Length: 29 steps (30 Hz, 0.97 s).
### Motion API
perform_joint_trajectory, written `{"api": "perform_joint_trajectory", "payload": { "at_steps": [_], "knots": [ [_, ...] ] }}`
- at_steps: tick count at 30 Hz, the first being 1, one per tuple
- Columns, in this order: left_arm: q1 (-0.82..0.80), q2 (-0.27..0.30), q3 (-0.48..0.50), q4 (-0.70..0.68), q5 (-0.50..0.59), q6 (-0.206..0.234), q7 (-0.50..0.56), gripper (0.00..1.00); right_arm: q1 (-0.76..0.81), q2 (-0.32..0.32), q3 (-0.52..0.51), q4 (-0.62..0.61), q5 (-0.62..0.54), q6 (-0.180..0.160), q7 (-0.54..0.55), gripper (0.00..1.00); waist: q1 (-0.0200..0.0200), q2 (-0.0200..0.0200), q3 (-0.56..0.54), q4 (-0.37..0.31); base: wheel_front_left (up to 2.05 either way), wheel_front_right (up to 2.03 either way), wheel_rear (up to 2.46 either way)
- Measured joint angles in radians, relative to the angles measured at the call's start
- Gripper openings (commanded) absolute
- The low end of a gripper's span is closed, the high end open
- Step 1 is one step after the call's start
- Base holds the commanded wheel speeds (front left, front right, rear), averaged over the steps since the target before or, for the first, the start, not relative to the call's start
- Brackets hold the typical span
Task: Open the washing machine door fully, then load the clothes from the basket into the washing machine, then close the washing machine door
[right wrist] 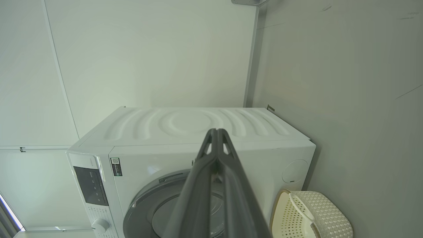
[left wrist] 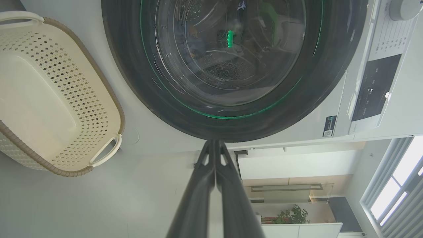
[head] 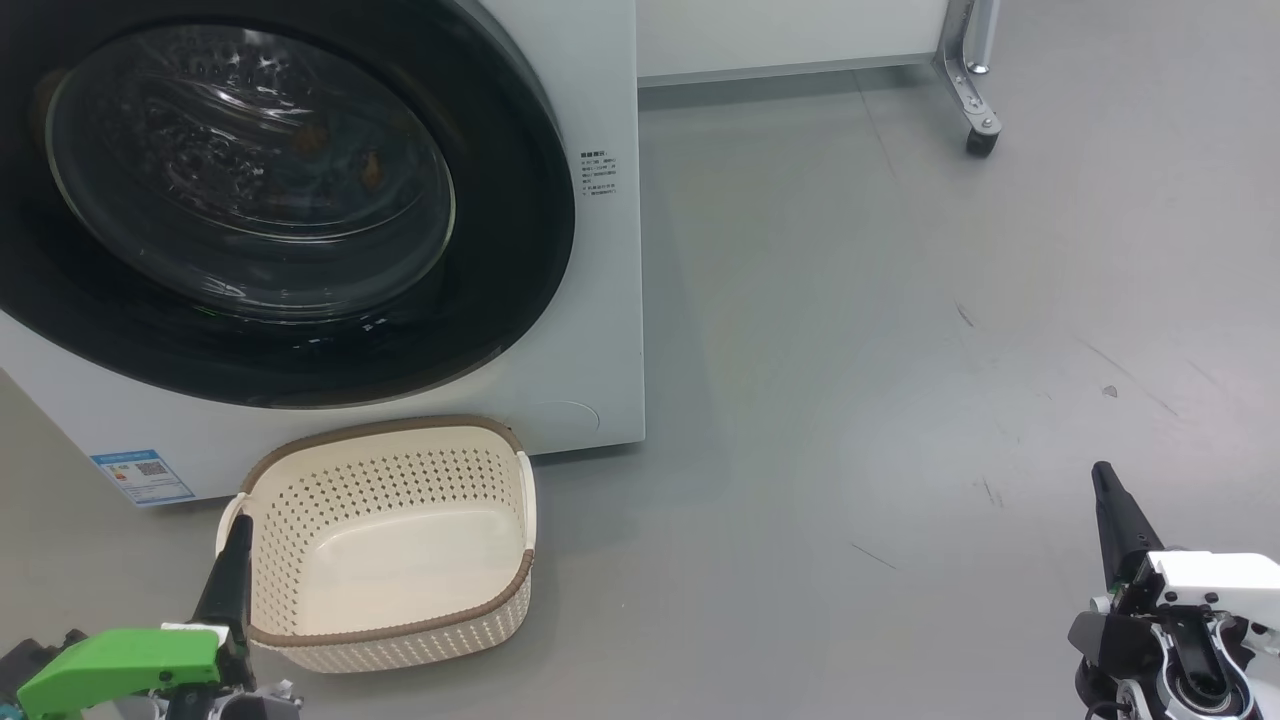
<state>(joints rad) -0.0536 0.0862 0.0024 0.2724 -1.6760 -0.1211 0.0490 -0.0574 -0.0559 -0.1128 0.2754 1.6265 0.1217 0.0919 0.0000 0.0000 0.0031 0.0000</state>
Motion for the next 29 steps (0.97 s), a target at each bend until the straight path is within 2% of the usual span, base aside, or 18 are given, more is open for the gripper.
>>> {"api": "perform_joint_trajectory", "payload": {
  "at_steps": [29],
  "knots": [
    [0.0,-0.001,0.004,-0.001,0.003,0.0,0.003,0.0,0.0,0.0,-0.002,0.0,0.0,0.0,0.001,0.0,0.0,0.0,0.0,0.0,0.0,0.0,0.0]
  ]
}}
